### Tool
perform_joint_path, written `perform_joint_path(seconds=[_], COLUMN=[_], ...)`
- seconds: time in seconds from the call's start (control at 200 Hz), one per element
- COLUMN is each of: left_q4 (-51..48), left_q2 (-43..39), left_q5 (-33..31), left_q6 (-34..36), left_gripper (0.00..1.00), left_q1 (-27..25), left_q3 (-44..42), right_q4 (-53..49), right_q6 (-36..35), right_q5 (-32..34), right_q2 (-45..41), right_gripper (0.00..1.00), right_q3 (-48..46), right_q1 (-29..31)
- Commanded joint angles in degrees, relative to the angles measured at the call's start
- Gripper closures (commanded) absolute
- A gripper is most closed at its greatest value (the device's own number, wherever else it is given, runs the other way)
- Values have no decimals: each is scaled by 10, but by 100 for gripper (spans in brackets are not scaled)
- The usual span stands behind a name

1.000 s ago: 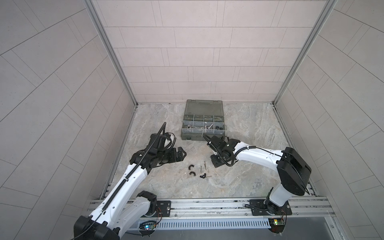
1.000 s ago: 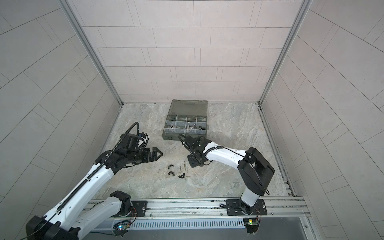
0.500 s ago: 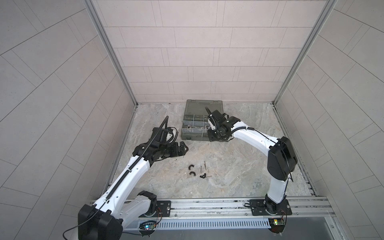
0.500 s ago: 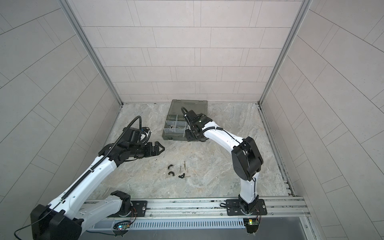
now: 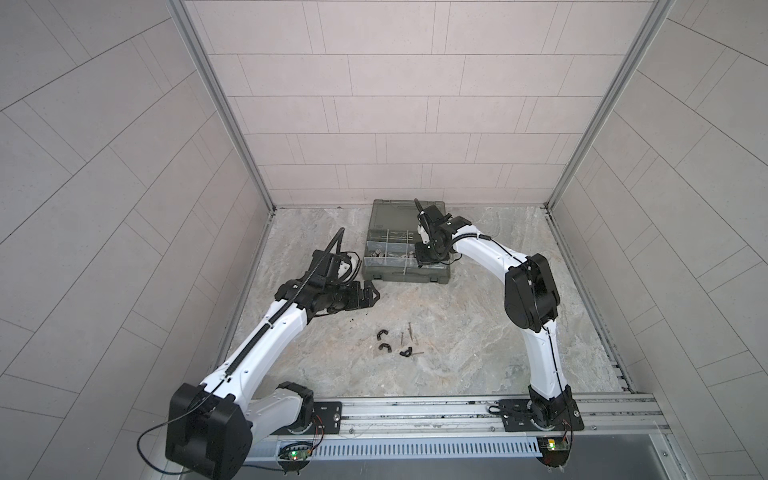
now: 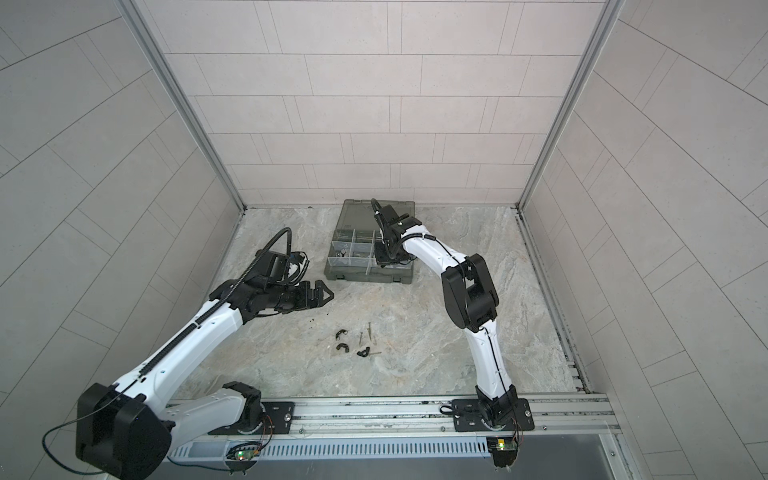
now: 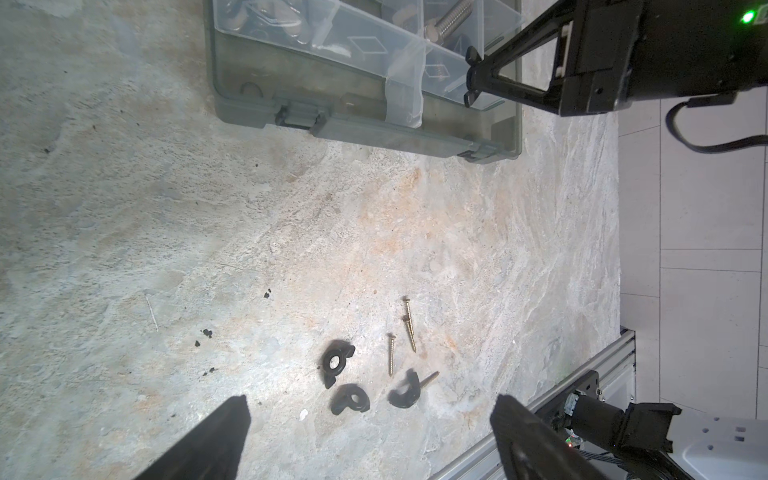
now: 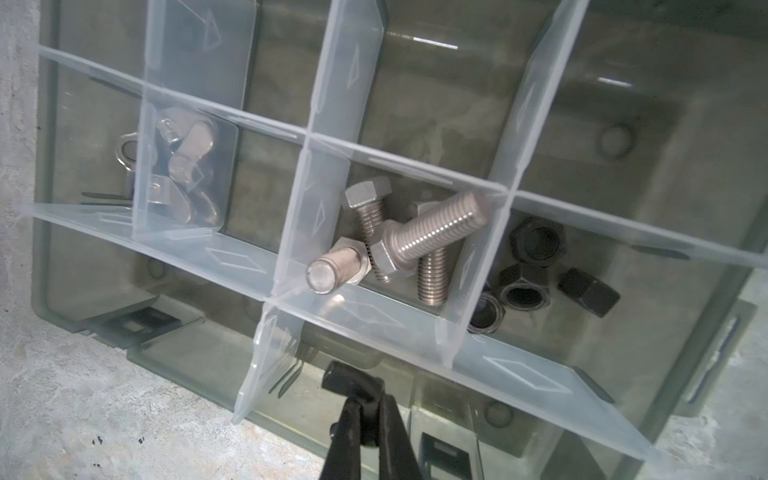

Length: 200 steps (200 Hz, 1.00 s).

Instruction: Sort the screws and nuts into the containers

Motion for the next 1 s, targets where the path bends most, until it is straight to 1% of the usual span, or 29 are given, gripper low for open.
perform_joint_path(seconds=[0.0,0.14,0.29,0.405,0.49,0.66,0.801,0.996], left_q4=[8,6,2,-2,-7,-26,-51,-86], left_q2=[5,3,-9,-25,-44,-87,-139,-208], left_q5=[8,8,8,9,11,10,6,6], left_q6=[12,12,8,2,-4,-9,-13,-24], left_gripper=[3,3,3,3,3,3,3,3], left_q1=[-1,-2,-1,-1,-2,-1,-1,-2], left_q3=[14,14,13,9,6,-9,-26,-44], right_q4=[-13,-12,-4,-11,-9,-7,25,62], right_q6=[-3,-2,0,1,0,4,36,88], right_q5=[-7,-9,-10,-8,-2,19,23,54], right_q2=[6,1,-23,-51,-89,-177,-247,-298], right_gripper=[92,87,74,73,73,75,76,79], right_q3=[6,0,-17,-33,-66,-167,-278,-376], right_q1=[2,1,1,3,11,60,118,203])
